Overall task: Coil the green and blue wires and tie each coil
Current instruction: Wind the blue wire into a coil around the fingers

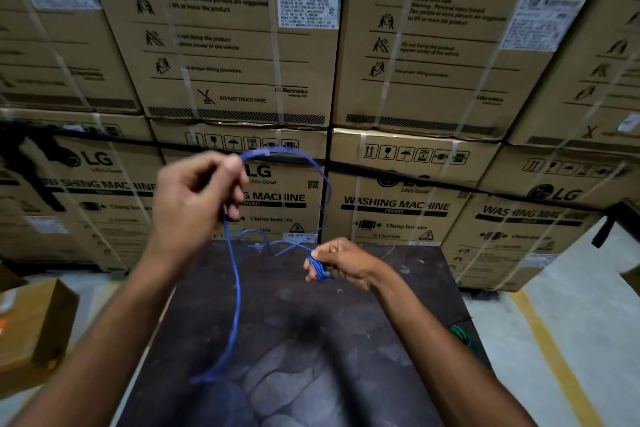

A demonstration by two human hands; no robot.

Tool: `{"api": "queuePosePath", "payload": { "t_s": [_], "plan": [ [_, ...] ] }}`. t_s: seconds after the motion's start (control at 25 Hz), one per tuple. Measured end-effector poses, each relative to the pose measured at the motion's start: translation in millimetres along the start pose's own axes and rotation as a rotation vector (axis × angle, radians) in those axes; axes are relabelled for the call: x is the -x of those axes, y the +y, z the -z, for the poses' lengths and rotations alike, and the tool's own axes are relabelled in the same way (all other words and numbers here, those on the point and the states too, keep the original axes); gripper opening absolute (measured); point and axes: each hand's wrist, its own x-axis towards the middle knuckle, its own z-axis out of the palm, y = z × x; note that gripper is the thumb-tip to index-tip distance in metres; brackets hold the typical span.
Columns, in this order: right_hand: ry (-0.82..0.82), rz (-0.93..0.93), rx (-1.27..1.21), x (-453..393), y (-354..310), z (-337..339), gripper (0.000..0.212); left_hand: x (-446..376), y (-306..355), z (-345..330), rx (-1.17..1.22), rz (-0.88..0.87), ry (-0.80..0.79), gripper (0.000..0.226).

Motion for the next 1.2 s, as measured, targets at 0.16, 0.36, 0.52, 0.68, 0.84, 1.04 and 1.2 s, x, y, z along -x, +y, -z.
{"api": "queuePosePath", "payload": {
  "t_s": [0.16, 0.36, 0.52, 0.68, 0.84, 1.04, 1.2],
  "plan": [
    [-0.047, 0.017, 0.077, 11.4, -0.6, -9.3, 0.029, -84.4, -3.9, 3.2, 0.358, 0.176, 0.19, 0.024],
    [-0.078, -0.008, 0.079, 24.7, -4.1, -10.1, 0.027, -142.0, -66.5, 7.4, 0.419, 0.34, 0.245, 0.025],
    [-0.063, 0.001, 0.071, 27.2, -0.6, -2.5, 0.026, -140.1, -126.4, 17.9, 0.164, 0.482, 0.174, 0.03],
    [-0.041, 0.015, 0.055, 33.3, -3.0, 3.0, 0.026, -126.5, -157.1, 22.8, -0.03, 0.512, 0.066, 0.027],
    [-0.043, 0.024, 0.01, 34.4, -4.2, 7.3, 0.028, -110.4, -167.6, 22.4, -0.277, 0.423, -0.087, 0.031],
    [-0.015, 0.025, 0.015, 38.0, -9.2, 13.3, 0.029, -92.5, -178.3, 16.7, -0.396, 0.469, -0.2, 0.029],
    [0.022, 0.03, 0.021, 37.8, -12.7, 15.6, 0.029, -69.5, -178.3, 6.7, -0.476, 0.349, -0.266, 0.025]
  ]
}}
